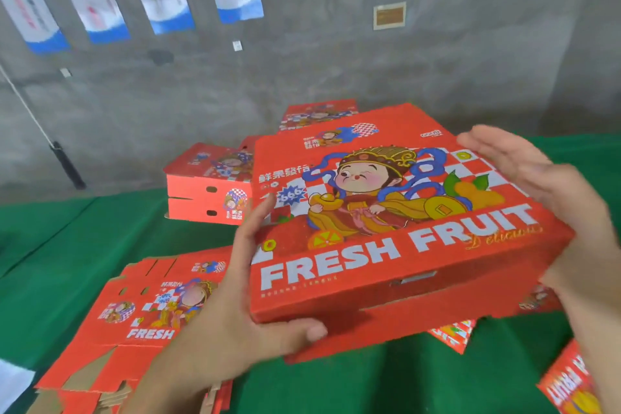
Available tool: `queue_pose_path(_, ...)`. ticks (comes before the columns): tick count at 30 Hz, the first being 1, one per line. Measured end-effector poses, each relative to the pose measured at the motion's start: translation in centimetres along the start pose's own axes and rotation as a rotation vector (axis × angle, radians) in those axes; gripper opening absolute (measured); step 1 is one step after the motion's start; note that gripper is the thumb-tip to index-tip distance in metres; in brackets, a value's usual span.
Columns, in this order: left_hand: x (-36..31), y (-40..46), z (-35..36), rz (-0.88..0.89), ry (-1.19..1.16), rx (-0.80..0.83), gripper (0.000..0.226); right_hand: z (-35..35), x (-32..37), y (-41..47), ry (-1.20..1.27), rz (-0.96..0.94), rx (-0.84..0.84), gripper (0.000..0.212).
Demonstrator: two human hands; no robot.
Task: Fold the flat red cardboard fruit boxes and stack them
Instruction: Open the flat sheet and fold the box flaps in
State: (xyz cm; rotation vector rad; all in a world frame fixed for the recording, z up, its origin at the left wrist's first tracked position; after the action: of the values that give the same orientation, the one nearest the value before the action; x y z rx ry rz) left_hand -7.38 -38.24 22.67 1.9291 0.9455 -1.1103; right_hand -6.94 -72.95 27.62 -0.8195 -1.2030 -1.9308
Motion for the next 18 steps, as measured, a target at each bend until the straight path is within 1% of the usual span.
queue_pose_path(1, 0.4, 0.0, -0.4, 0.048, 0.049, 0.025, 0.107, 0.4, -0.1, 0.7, -0.014, 0.009, -0.015, 0.088)
queue_pose_path(2, 0.9, 0.7, -1.3, 0.077, 0.114, 0.007, 0.092, 0.4, -0.2, 1.2, -0.056, -0.04, -0.045, 0.091)
queue_pose_path(3, 1.1, 1.4, -2.2, 0.113, 0.179, -0.069, 0.079, 1.1, -0.2, 0.9, -0.012, -0.062, -0.052, 0.08)
queue_pose_path(4, 0.4, 2.9, -3.0, 0.156, 0.23, -0.118, 0.07, 1.5, 0.2, 0.5, 0.03, -0.084, -0.042, 0.06)
queue_pose_path(5, -0.1, 4.1, -3.9, 0.169, 0.256, -0.155, 0.065, 1.7, 0.3, 0.8, 0.062, -0.158, -0.031, 0.043)
queue_pose_path(6, -0.9, 5.4, -4.7, 0.195, 0.262, -0.169, 0.061, 2.0, 0.4, 1.1, 0.05, -0.224, -0.024, 0.035)
queue_pose_path(8, -2.1, 7.9, -6.4, 0.272, 0.218, -0.219, 0.057, 3.5, 0.5, 2.9, 0.037, -0.306, -0.042, 0.031)
queue_pose_path(9, -2.2, 9.5, -7.3, 0.303, 0.246, -0.296, 0.055, 3.9, 0.0, 4.3, -0.021, -0.352, -0.073, 0.026)
queue_pose_path(10, -2.2, 11.4, -7.9, 0.306, 0.32, -0.435, 0.053, 4.2, -0.5, 5.9, -0.141, -0.407, -0.107, 0.02)
queue_pose_path(11, -2.0, 13.4, -8.2, 0.266, 0.416, -0.589, 0.053, 4.5, -1.1, 7.6, -0.35, -0.455, -0.104, 0.018)
queue_pose_path(12, -1.6, 15.0, -8.2, 0.15, 0.486, -0.685, 0.058, 4.4, -2.1, 9.2, -0.6, -0.46, -0.064, 0.019)
queue_pose_path(13, -1.1, 16.3, -7.7, -0.033, 0.506, -0.662, 0.064, 4.3, -3.4, 10.5, -0.802, -0.421, -0.032, 0.023)
queue_pose_path(14, -0.4, 17.1, -6.9, -0.192, 0.519, -0.55, 0.066, 4.1, -4.8, 11.3, -0.899, -0.345, -0.019, 0.029)
queue_pose_path(15, 0.5, 17.6, -5.8, -0.291, 0.548, -0.397, 0.059, 3.8, -6.1, 11.6, -0.906, -0.29, -0.02, 0.034)
queue_pose_path(16, 1.4, 17.7, -4.8, -0.32, 0.554, -0.248, 0.045, 3.6, -7.4, 11.3, -0.87, -0.25, -0.045, 0.038)
queue_pose_path(17, 2.1, 17.6, -3.8, -0.301, 0.532, -0.152, 0.033, 3.4, -8.6, 10.7, -0.833, -0.245, -0.069, 0.041)
queue_pose_path(18, 2.6, 17.2, -2.8, -0.258, 0.51, -0.111, 0.027, 3.2, -9.8, 9.9, -0.826, -0.255, -0.069, 0.044)
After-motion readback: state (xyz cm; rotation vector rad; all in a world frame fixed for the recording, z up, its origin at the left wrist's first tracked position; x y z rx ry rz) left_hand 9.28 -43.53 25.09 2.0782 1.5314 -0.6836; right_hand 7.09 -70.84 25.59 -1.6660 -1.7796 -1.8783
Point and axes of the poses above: each hand's wrist, its own y-axis towards the middle knuckle, its own z-axis out of the palm, x = y × z, the point moved 2 cm from there along y, towards the middle knuckle, and after that the axes turned 15 degrees about -z, right-handed, at the moved point
